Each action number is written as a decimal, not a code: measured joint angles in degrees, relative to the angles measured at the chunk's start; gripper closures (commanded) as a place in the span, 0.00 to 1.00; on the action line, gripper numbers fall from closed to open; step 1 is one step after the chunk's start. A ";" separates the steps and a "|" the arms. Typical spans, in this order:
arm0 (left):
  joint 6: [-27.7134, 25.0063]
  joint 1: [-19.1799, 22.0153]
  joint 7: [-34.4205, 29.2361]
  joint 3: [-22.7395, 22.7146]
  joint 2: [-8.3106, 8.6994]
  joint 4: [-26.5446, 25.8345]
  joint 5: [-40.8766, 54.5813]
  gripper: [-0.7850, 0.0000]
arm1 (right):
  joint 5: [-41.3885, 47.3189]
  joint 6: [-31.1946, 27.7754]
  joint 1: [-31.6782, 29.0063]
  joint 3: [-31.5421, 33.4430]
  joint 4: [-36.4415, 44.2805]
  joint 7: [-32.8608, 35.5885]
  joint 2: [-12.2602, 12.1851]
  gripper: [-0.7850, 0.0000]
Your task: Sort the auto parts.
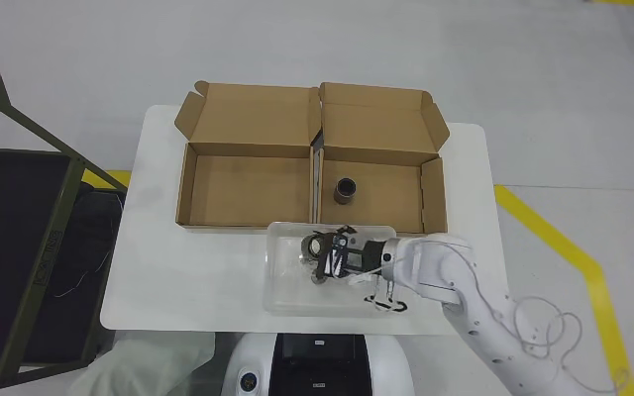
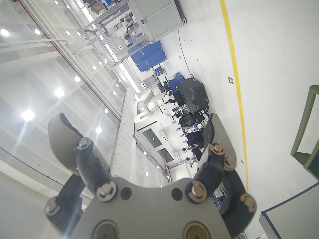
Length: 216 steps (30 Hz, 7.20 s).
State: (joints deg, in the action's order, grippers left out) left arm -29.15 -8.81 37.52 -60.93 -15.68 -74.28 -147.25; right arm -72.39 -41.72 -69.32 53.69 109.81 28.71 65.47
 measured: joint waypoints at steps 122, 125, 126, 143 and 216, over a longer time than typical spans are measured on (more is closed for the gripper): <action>0.00 0.00 0.00 0.00 0.00 0.00 0.00 0.00 | 9.80 18.63 -1.07 15.62 -16.24 -7.12 0.15 1.00; 0.00 0.00 0.00 0.00 0.00 0.00 0.00 0.00 | 9.54 18.66 0.20 14.14 -18.32 -5.28 0.40 1.00; 0.00 0.00 0.00 0.00 0.00 0.00 0.00 0.00 | 9.49 18.57 0.77 13.54 -19.19 -4.68 0.51 1.00; 0.00 0.00 0.00 0.00 0.00 0.00 0.00 0.00 | 10.43 18.44 6.27 8.56 -28.73 -4.23 1.95 1.00; 0.00 0.00 0.00 0.00 0.00 0.00 0.00 0.00 | 11.70 7.76 -3.69 10.50 -2.50 0.78 0.50 0.28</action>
State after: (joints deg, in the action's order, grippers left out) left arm -29.15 -8.81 37.52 -60.93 -15.68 -74.28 -147.25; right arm -60.69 -33.96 -73.00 64.19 107.31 29.49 65.98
